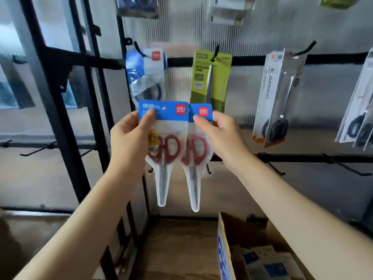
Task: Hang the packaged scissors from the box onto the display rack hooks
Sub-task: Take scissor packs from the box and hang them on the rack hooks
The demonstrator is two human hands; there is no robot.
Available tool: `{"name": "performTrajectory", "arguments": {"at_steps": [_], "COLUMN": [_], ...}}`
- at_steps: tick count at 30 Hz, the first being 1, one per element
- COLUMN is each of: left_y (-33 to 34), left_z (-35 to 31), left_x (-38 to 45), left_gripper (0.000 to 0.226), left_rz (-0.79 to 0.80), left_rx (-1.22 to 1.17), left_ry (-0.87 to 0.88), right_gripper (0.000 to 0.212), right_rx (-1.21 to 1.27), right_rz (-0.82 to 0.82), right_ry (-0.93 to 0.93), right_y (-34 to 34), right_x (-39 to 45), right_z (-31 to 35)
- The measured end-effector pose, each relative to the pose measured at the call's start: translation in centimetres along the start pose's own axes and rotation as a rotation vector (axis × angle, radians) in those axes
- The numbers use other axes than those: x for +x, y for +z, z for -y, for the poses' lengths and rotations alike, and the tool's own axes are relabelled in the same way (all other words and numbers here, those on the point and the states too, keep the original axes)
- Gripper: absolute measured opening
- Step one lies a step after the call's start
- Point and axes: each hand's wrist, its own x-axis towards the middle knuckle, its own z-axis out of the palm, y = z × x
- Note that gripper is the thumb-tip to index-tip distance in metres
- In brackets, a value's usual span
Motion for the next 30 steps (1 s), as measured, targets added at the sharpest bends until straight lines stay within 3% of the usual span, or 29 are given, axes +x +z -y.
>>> {"name": "performTrajectory", "arguments": {"at_steps": [5, 12, 20, 30], "left_y": [-1.1, 0.7, 0.9, 1.0], "left_z": [-4.4, -8.2, -8.4, -7.4], "left_x": [4.0, 7.9, 10.2, 11.2], "left_gripper": [0.011, 0.011, 0.012, 0.010], "left_rz": [-0.041, -0.030, -0.125, -0.103], "left_rx": [-0.015, -0.014, -0.023, 0.000], "left_ry": [0.084, 0.024, -0.081, -0.093], "right_gripper": [0.018, 0.020, 0.019, 0.025], "right_rx": [0.025, 0.024, -0.042, -0.078], "right_rz": [-0.034, -0.080, -0.057, -0.031], "right_ry": [-0.098, -0.119, -0.107, -0.099], "right_y": [1.6, 1.4, 0.4, 0.9], "right_x": [2.7, 4.9, 5.8, 5.8], "right_z": [4.0, 6.0, 5.7, 6.5]}}
